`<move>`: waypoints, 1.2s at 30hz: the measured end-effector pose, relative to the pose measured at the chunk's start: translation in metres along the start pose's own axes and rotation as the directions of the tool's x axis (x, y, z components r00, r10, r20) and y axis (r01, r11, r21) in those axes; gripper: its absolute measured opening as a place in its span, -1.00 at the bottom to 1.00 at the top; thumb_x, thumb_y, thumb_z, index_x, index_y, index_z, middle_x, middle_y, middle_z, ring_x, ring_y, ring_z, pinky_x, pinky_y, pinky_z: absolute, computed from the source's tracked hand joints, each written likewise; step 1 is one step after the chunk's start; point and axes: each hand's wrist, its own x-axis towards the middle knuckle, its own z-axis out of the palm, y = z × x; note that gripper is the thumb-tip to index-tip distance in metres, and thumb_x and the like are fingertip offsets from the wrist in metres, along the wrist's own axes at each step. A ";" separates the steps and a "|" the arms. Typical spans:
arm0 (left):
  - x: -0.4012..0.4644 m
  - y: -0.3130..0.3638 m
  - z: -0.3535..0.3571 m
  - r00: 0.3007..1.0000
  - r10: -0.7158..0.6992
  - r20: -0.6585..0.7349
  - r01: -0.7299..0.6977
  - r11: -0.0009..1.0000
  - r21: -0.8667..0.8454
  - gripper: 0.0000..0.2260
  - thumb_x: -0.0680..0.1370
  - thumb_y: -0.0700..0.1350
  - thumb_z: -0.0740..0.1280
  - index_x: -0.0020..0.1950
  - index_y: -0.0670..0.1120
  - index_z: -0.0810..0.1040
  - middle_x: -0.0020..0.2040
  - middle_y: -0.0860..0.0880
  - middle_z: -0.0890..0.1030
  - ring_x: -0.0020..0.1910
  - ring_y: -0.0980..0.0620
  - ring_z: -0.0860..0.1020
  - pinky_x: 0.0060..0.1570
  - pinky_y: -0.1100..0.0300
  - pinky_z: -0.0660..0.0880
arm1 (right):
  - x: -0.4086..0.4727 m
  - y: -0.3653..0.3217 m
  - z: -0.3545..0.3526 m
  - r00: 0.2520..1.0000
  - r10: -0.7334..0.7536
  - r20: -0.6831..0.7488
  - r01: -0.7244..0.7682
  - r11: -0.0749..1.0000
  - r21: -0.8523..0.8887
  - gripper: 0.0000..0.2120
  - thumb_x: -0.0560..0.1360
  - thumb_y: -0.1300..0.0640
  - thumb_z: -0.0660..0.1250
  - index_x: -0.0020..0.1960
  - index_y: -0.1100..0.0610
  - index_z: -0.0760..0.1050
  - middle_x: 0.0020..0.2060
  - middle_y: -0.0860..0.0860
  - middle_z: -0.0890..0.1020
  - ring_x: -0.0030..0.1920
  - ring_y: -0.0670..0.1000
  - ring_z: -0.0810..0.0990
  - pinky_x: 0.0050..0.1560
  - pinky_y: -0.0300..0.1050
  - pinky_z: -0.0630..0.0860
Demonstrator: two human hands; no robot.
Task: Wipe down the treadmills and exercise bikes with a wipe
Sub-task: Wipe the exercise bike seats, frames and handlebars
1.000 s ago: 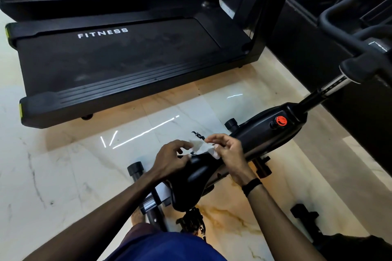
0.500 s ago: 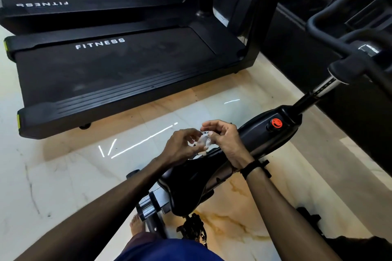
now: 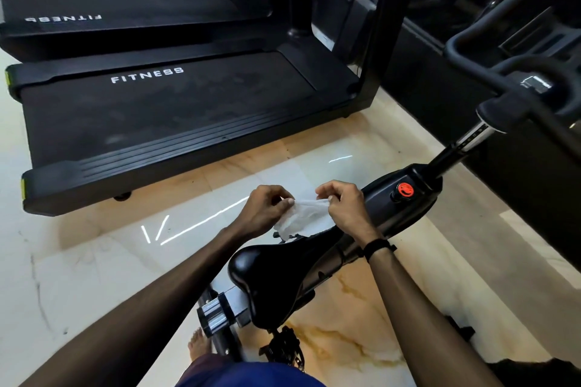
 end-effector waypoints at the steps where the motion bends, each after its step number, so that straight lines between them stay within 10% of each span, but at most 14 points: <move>1: -0.001 0.001 0.000 1.000 -0.021 0.016 0.022 0.999 -0.046 -0.89 0.55 -0.14 0.41 -0.08 -0.17 0.66 -0.28 -0.10 0.65 -0.35 0.00 0.54 -0.31 0.07 0.48 | -0.001 0.002 0.000 1.000 0.006 0.000 -0.006 1.000 0.002 -0.65 0.53 0.47 0.17 -0.05 0.13 0.63 -0.15 0.01 0.66 -0.09 -0.08 0.60 -0.16 -0.60 0.38; 6: -0.005 0.004 0.001 0.998 -0.026 0.052 0.032 0.993 -0.114 -0.90 0.54 -0.28 0.43 0.01 -0.30 0.65 -0.29 -0.09 0.63 -0.36 0.01 0.55 -0.29 0.10 0.52 | -0.009 0.008 0.000 0.991 -0.011 0.136 -0.001 0.996 0.086 -0.91 0.58 0.15 0.37 0.03 0.12 0.64 -0.08 -0.01 0.68 -0.05 -0.08 0.62 -0.02 -0.29 0.51; 9: -0.006 0.005 0.003 0.998 -0.025 0.050 0.031 0.990 -0.136 -0.91 0.51 -0.35 0.42 0.00 -0.26 0.65 -0.27 -0.04 0.63 -0.35 0.08 0.56 -0.29 0.19 0.54 | -0.017 0.009 0.005 0.956 -0.003 0.294 0.037 0.993 -0.109 -0.63 0.44 -0.14 0.50 0.16 0.01 0.61 -0.01 -0.03 0.67 -0.04 -0.08 0.63 -0.03 -0.13 0.58; 14: -0.015 0.007 0.004 0.989 -0.125 0.082 0.142 0.956 -0.256 -0.87 0.54 -0.33 0.41 0.08 -0.31 0.60 -0.26 -0.12 0.60 -0.27 -0.20 0.65 -0.19 -0.13 0.58 | -0.020 0.012 0.014 0.989 -0.100 0.104 0.136 0.893 -0.429 -0.81 0.57 0.16 0.30 0.15 0.09 0.61 0.01 0.10 0.67 0.03 0.12 0.60 -0.14 -0.21 0.31; 18: -0.021 -0.001 0.003 0.975 -0.220 -0.006 0.211 0.941 -0.266 -0.92 0.60 -0.30 0.31 0.04 -0.28 0.58 -0.27 -0.14 0.61 -0.25 -0.29 0.65 -0.32 0.10 0.57 | -0.013 0.018 0.011 0.966 -0.248 -0.079 0.177 0.848 -0.499 -0.61 0.49 0.46 0.18 0.15 0.18 0.65 0.03 0.12 0.61 0.01 0.12 0.59 -0.12 -0.21 0.37; 24: -0.030 -0.028 -0.005 0.938 -0.275 -0.210 0.267 0.961 -0.068 -0.91 0.56 -0.16 0.32 -0.06 -0.09 0.63 -0.25 -0.03 0.68 -0.29 -0.03 0.66 -0.16 0.10 0.57 | -0.041 0.027 0.066 0.899 -0.246 0.363 0.423 0.704 -0.571 -0.46 0.45 0.19 -0.05 0.23 0.11 0.59 -0.02 0.15 0.68 0.06 0.22 0.57 0.25 0.12 0.37; 30: -0.037 -0.041 -0.013 0.901 -0.335 -0.277 0.340 0.940 -0.032 -0.83 0.40 0.11 0.25 -0.14 0.09 0.58 -0.22 0.07 0.69 -0.17 -0.04 0.66 0.03 -0.06 0.58 | -0.055 0.013 0.095 0.879 -0.253 0.403 0.435 0.769 -0.468 -0.60 0.47 0.14 0.02 0.14 0.17 0.54 -0.07 0.16 0.66 0.00 0.23 0.58 0.09 0.06 0.35; 36: -0.040 -0.047 -0.019 0.892 -0.359 -0.274 0.373 0.928 -0.003 -0.83 0.40 0.12 0.23 -0.15 0.12 0.56 -0.16 0.03 0.69 -0.13 -0.06 0.65 0.05 -0.07 0.57 | -0.044 0.076 0.028 0.892 -0.351 0.285 0.451 0.732 -0.510 -0.60 0.56 0.16 0.07 0.27 0.14 0.56 0.19 0.07 0.65 0.26 0.04 0.55 0.50 -0.05 0.18</move>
